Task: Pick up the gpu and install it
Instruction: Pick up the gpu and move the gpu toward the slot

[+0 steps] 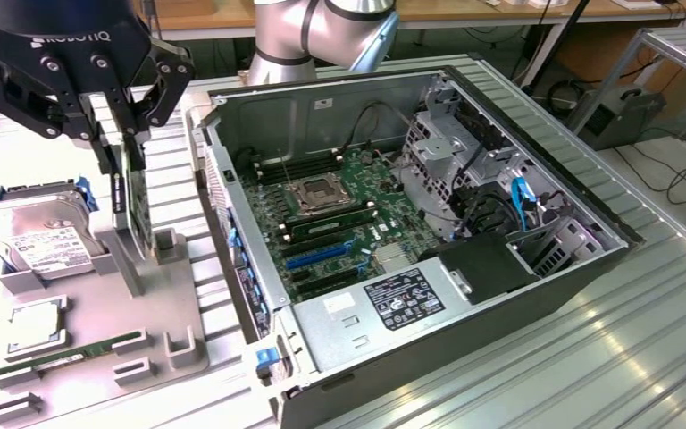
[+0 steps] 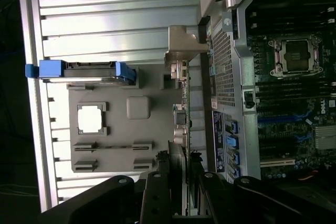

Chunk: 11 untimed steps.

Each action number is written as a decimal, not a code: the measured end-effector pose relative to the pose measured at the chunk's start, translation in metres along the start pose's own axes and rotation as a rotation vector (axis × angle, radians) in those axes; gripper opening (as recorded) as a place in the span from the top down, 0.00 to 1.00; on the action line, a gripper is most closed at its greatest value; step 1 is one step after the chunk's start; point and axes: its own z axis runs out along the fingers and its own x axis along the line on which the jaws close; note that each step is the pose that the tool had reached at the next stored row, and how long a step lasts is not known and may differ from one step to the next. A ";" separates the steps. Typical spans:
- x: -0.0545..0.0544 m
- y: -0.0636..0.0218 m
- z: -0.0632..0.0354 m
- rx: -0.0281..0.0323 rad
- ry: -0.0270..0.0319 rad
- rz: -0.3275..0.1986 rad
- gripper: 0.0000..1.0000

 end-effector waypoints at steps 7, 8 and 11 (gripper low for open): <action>-0.006 0.0004 0.0002 -0.0001 0.0000 0.000 0.74; -0.007 0.0005 0.0002 0.0000 -0.0001 0.000 0.74; -0.010 0.0007 0.0003 -0.0001 -0.0001 0.000 0.74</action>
